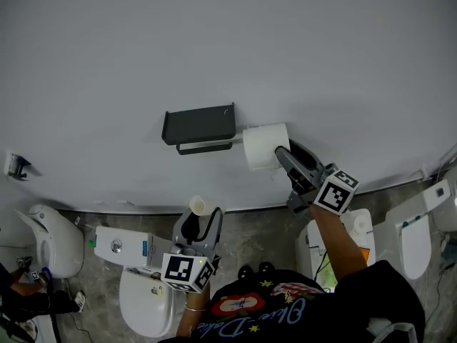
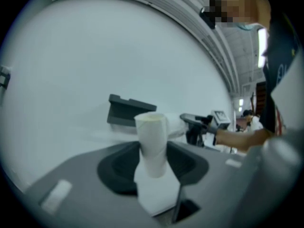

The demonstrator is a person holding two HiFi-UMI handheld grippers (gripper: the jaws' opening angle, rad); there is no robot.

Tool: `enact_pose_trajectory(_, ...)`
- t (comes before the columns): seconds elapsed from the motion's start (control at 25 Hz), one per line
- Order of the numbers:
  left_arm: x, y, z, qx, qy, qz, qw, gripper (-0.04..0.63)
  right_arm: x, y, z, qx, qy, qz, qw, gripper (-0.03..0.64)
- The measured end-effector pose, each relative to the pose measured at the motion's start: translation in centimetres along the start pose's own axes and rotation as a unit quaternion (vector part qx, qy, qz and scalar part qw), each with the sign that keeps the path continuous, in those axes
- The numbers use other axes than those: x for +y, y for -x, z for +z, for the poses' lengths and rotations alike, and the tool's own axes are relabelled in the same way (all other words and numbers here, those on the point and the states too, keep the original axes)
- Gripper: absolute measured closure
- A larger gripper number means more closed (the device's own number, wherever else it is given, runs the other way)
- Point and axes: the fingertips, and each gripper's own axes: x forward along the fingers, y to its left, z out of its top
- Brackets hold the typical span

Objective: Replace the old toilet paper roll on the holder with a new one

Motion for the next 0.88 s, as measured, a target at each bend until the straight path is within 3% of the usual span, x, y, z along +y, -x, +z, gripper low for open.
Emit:
enact_pose_trajectory(0.24,-2.6,0.6,-0.2,0.002,-0.007,0.015,0.9999,0.417,-1.2,0.0,-0.4,-0.017,-0.039,0.013,0.999,0.43)
enact_pose_trajectory(0.44,-5.1,0.1,-0.7,-0.002,-0.007,0.026,0.9996,0.417,-1.3,-0.6,-1.2,0.002,-0.032,0.046,0.998,0.43)
enact_pose_trajectory(0.64,-1.3,2.5,-0.3,-0.004,-0.002,0.039,0.9992,0.417,2.9,-6.3,-5.1,0.024,-0.005,0.061,0.998,0.43)
enact_pose_trajectory(0.88,-0.5,3.5,-0.3,-0.007,0.001,0.053,0.9986,0.417,4.7,-8.7,-7.5,0.043,-0.023,0.067,0.997,0.43)
